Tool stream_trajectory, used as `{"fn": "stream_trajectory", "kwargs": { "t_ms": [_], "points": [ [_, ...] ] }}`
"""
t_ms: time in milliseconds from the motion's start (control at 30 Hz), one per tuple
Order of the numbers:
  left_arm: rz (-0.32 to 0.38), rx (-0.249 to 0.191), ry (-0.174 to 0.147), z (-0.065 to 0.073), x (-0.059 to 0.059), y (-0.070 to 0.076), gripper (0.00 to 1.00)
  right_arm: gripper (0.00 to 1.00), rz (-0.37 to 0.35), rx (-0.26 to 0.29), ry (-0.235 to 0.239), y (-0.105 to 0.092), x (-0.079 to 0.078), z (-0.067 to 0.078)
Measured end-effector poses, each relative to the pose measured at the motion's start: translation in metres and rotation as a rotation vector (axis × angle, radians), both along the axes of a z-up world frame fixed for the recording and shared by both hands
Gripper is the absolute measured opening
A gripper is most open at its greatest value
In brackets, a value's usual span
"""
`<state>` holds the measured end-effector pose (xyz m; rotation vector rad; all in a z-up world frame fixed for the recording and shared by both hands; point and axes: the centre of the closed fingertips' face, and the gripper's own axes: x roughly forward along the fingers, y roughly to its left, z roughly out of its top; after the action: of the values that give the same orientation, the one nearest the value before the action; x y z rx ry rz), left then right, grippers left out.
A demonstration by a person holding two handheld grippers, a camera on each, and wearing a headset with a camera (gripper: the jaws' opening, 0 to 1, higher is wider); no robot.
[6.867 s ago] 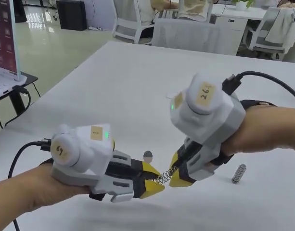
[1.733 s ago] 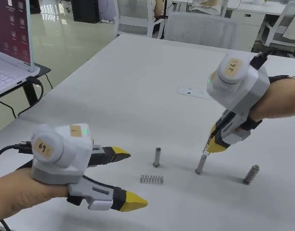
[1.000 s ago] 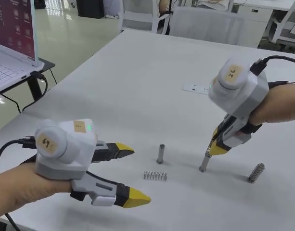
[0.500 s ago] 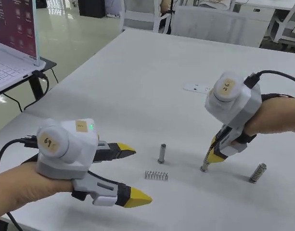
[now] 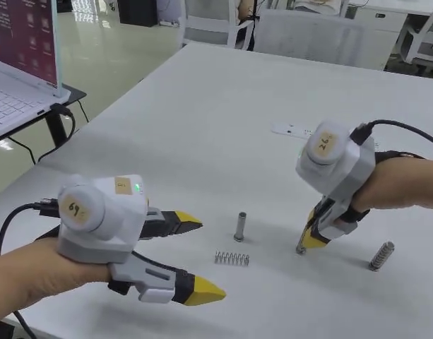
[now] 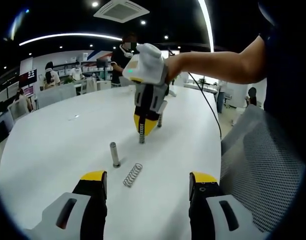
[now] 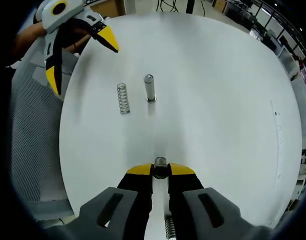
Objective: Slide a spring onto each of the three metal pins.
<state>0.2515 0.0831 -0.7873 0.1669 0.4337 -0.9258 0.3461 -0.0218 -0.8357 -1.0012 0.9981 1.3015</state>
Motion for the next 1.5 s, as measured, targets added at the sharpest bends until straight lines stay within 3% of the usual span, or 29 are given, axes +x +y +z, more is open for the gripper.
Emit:
{"fn": "stream_trajectory", "kwargs": {
  "t_ms": [600,967,1500],
  "points": [
    [-0.003,0.003,0.0,0.0,-0.001,-0.001,0.62,0.09,-0.012,0.002,0.013,0.001,-0.004,-0.005],
    [-0.003,0.005,0.002,0.0,-0.001,-0.001,0.62,0.16,-0.005,0.001,0.013,-0.001,-0.004,-0.009],
    [-0.008,0.012,0.003,-0.001,-0.002,-0.002,0.62,0.22,0.004,0.043,-0.022,0.007,-0.003,0.007]
  ]
}}
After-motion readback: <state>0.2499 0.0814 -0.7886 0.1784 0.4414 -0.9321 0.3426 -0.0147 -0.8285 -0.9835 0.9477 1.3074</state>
